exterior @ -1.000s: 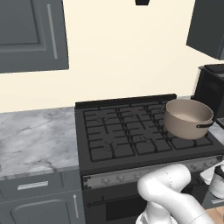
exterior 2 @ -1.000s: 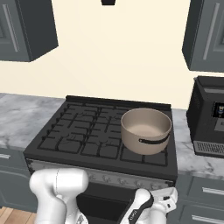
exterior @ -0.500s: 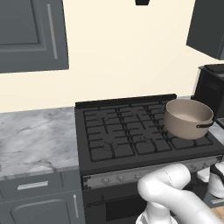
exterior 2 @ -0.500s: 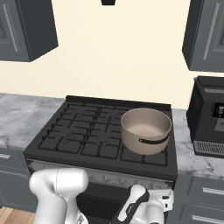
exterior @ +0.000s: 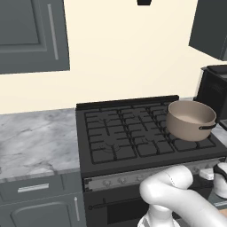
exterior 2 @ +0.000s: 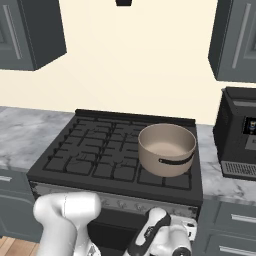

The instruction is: Turn off the front right burner of the stove.

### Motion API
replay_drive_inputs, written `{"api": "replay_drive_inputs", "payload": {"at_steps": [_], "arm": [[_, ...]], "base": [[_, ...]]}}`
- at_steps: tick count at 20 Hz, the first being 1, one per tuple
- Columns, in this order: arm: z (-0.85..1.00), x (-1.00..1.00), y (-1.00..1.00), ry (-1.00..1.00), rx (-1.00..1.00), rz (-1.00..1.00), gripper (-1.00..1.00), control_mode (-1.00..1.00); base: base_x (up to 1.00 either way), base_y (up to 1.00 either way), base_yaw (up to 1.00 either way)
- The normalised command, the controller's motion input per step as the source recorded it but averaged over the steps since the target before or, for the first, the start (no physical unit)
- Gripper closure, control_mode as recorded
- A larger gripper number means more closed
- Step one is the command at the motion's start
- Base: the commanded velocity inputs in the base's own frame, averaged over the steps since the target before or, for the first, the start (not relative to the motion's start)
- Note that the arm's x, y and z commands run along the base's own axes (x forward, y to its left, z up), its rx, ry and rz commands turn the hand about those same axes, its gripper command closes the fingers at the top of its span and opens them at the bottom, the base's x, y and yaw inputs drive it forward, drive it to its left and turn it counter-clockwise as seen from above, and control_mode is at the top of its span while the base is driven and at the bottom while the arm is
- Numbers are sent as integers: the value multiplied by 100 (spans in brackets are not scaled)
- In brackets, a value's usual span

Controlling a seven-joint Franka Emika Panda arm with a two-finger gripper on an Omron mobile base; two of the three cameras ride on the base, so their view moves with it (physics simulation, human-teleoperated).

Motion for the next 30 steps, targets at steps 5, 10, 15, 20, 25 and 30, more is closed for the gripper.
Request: {"api": "replay_drive_inputs", "payload": {"at_steps": [5, 10, 15, 20, 25, 30], "arm": [[53, 18, 32, 1, 33, 0, 100, -100], [50, 17, 28, 0, 32, 0, 100, -100], [51, 20, 29, 0, 31, 0, 100, -100], [56, 33, 31, 0, 27, 0, 100, -100], [62, 42, 59, 1, 23, 0, 100, -100], [60, 34, 61, 2, 21, 0, 100, -100]], "base": [[0, 0, 0], [0, 0, 0], [0, 0, 0], [0, 0, 0], [0, 0, 0], [0, 0, 0]]}}
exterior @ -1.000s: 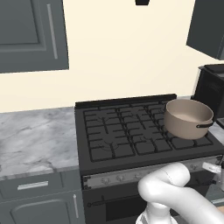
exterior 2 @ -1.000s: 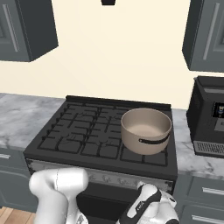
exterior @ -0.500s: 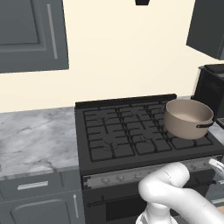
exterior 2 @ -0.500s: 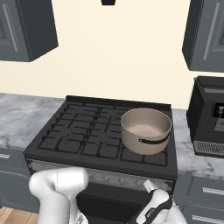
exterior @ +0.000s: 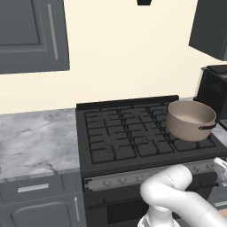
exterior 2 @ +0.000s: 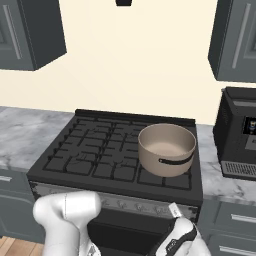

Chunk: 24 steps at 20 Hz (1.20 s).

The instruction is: Turn off the front right burner of the stove.

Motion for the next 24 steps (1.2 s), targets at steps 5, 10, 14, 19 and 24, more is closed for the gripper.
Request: {"api": "replay_drive_inputs", "payload": {"at_steps": [5, 10, 14, 19, 24], "arm": [[57, 32, 64, 3, 20, 0, 100, -100], [49, 14, 56, 5, 22, 0, 100, -100], [47, 0, 59, 5, 25, 0, 100, -100], [61, 1, 48, 5, 30, 0, 100, -100], [58, 0, 65, 4, 33, 0, 100, -100]], "base": [[0, 0, 0], [0, 0, 0], [0, 0, 0], [0, 0, 0], [0, 0, 0]]}}
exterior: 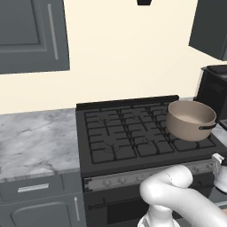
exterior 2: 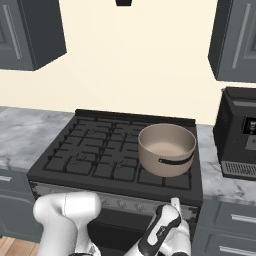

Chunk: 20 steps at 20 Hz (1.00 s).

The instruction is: Turn off the front right burner of the stove.

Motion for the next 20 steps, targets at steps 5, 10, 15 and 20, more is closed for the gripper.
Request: {"api": "replay_drive_inputs", "payload": {"at_steps": [5, 10, 15, 20], "arm": [[49, 1, 82, 4, 32, 0, 100, -100], [53, 0, 85, 3, 34, 0, 100, -100], [59, 0, 90, 0, 39, 0, 100, -100], [58, 4, 87, 0, 41, 0, 100, -100]], "base": [[0, 0, 0], [0, 0, 0], [0, 0, 0], [0, 0, 0]]}}
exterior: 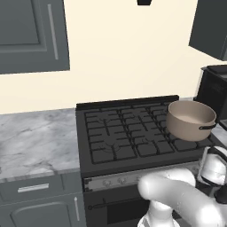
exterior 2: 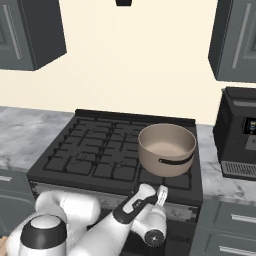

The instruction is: Turn off the front right burner of the stove.

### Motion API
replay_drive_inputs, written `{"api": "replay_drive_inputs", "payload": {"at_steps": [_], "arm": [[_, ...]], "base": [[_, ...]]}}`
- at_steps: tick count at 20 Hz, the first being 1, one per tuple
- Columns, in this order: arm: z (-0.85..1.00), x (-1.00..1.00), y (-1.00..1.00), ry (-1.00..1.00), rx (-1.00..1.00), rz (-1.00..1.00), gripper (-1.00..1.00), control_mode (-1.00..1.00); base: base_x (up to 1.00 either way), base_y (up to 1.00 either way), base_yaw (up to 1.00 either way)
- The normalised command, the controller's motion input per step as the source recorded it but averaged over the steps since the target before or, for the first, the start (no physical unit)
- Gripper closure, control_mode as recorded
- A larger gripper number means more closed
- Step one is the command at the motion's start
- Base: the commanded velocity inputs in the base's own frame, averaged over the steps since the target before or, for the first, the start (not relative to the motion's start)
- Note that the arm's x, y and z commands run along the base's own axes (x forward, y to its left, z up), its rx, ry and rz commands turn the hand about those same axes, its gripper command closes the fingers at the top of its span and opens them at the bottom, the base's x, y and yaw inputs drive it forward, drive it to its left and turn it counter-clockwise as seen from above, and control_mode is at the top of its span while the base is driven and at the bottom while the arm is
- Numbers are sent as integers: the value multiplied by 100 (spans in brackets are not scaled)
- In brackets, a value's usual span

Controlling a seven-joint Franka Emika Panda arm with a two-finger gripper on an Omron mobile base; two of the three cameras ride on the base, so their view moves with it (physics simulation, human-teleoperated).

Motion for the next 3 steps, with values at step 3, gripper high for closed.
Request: {"api": "replay_drive_inputs", "payload": {"at_steps": [3], "arm": [[41, 1, 65, 0, 42, 0, 100, -100]], "base": [[0, 0, 0]]}}
